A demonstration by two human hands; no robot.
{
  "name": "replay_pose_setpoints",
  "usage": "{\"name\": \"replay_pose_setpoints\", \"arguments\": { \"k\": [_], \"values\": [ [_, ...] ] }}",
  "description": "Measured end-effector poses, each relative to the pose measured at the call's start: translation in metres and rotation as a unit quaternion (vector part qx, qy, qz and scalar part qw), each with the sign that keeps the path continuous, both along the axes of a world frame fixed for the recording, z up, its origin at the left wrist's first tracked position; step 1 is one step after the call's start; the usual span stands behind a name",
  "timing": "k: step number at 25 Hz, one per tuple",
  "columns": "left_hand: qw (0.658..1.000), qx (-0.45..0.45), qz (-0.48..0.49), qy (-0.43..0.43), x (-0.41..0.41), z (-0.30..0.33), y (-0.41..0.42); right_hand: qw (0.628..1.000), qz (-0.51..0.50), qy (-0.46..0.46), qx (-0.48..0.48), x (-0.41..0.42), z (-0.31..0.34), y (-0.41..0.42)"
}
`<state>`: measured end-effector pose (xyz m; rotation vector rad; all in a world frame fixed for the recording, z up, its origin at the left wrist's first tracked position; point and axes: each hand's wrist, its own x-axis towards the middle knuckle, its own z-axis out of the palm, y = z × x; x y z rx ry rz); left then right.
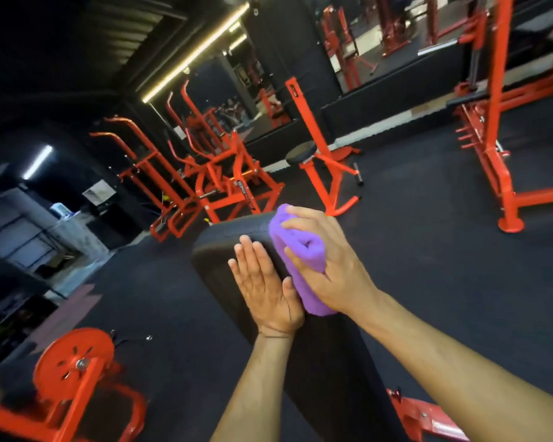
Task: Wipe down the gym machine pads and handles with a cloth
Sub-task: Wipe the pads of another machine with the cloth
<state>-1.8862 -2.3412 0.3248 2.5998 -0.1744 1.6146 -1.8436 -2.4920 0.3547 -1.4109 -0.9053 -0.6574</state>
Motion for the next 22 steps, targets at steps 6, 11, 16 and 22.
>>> {"name": "replay_pose_setpoints", "arguments": {
  "k": [6, 11, 16, 22],
  "values": [
    [1.000, 0.012, -0.011, -0.020, 0.005, -0.006, 0.003, 0.990, -0.106, 0.037, -0.081, -0.057, -0.133, -0.013],
    [0.999, 0.005, -0.019, -0.028, 0.005, -0.007, 0.001, 0.998, -0.055, 0.015, 0.026, -0.008, 0.000, -0.009],
    [1.000, 0.014, -0.003, -0.025, 0.006, -0.005, 0.000, 0.999, -0.027, -0.007, 0.019, 0.007, 0.003, -0.011],
    [1.000, -0.008, -0.005, -0.014, 0.005, -0.007, -0.001, 0.992, -0.050, 0.112, 0.035, -0.030, -0.069, -0.025]
  ]
}}
